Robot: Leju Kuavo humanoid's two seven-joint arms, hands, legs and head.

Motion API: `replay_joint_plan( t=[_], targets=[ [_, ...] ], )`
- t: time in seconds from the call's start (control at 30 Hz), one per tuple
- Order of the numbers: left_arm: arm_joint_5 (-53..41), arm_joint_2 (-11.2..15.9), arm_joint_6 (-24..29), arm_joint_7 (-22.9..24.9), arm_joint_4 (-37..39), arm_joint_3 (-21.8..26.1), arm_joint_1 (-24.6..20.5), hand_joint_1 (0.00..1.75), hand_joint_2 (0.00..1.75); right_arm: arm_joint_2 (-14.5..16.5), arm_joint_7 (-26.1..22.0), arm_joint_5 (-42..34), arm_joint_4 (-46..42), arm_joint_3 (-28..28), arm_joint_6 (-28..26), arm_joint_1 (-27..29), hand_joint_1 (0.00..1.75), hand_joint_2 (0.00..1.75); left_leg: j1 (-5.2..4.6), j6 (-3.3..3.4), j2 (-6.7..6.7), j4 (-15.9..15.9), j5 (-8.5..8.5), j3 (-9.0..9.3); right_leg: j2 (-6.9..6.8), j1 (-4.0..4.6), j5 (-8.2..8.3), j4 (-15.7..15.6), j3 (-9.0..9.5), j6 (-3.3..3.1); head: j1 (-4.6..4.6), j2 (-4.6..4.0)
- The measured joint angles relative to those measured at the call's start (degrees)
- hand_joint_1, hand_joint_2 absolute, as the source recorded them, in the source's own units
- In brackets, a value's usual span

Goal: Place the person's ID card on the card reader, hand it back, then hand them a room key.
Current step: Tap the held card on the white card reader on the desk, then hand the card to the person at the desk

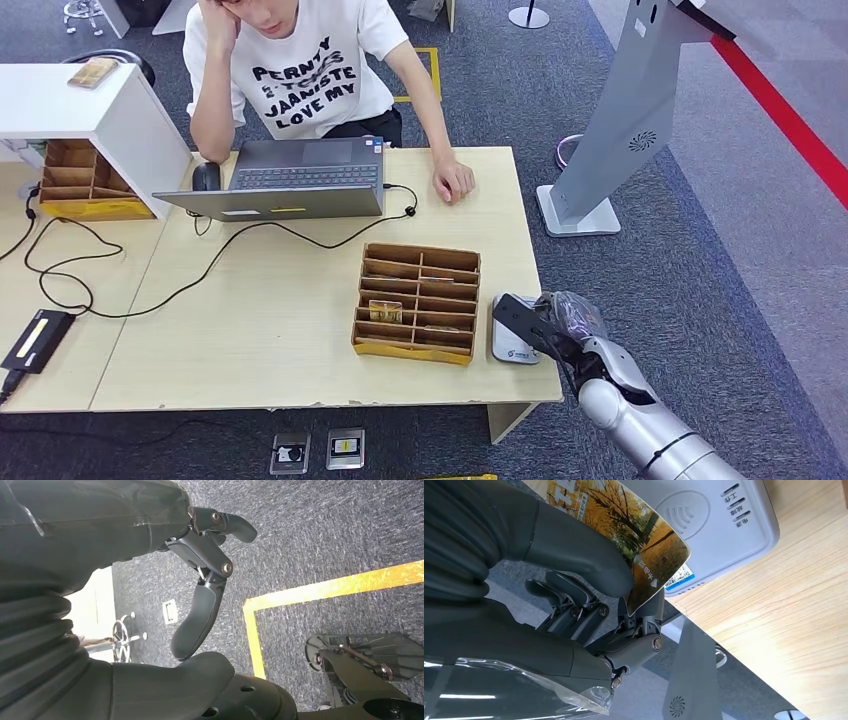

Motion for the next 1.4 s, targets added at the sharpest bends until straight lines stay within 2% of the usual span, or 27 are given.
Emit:
replay_joint_plan(
  t=[0.3, 0.5, 0.87, 1.1, 1.4],
  targets=[
    [0.7, -0.02, 0.19, 0.1, 0.0, 0.0, 0.0, 0.0, 1.75, 0.94, -0.56, -0.19, 1.08, 0.0, -0.36, -0.4, 1.75, 1.75, 0.0, 0.0, 0.0, 0.0, 0.0, 0.03, 0.0, 0.0, 0.0, 0.0, 0.02, 0.0, 0.0, 0.0],
    [1.36, -0.02, 0.3, 0.09, 0.0, 0.0, 0.04, 0.0, 1.75, 0.99, 2.2, 1.93, -0.95, -0.04, -0.98, -0.41, 1.75, 1.75, 0.0, 0.0, 0.0, 0.0, 0.01, 0.03, 0.01, 0.0, 0.0, 0.0, 0.02, 0.0, 0.01, 0.0],
    [1.42, -0.02, 0.32, 0.09, 0.0, 0.0, 0.1, 0.0, 1.75, -1.28, 7.82, 7.11, -11.53, -1.19, -1.13, 0.25, 1.75, 1.75, 0.0, 0.0, 0.0, 0.01, 0.0, 0.05, 0.01, 0.0, 0.0, 0.0, 0.01, 0.0, 0.0, 0.0],
    [1.24, 0.0, 0.06, -0.15, 0.0, 0.0, 0.13, 0.0, 1.75, -3.99, 12.72, 13.91, -20.98, -3.65, -1.05, 2.5, 1.75, 1.75, 0.0, 0.0, 0.02, 0.01, 0.0, 0.05, 0.01, -0.01, 0.0, 0.0, 0.01, 0.0, -0.01, 0.0],
    [0.45, 0.0, -0.21, -0.57, 0.0, 0.0, 0.16, 0.0, 1.75, -6.27, 14.95, 21.69, -32.91, -7.71, -0.8, 6.39, 1.75, 1.75, 0.0, 0.0, 0.04, 0.01, 0.0, 0.05, 0.01, 0.0, 0.0, -0.01, 0.01, 0.0, -0.01, 0.0]
  ],
)
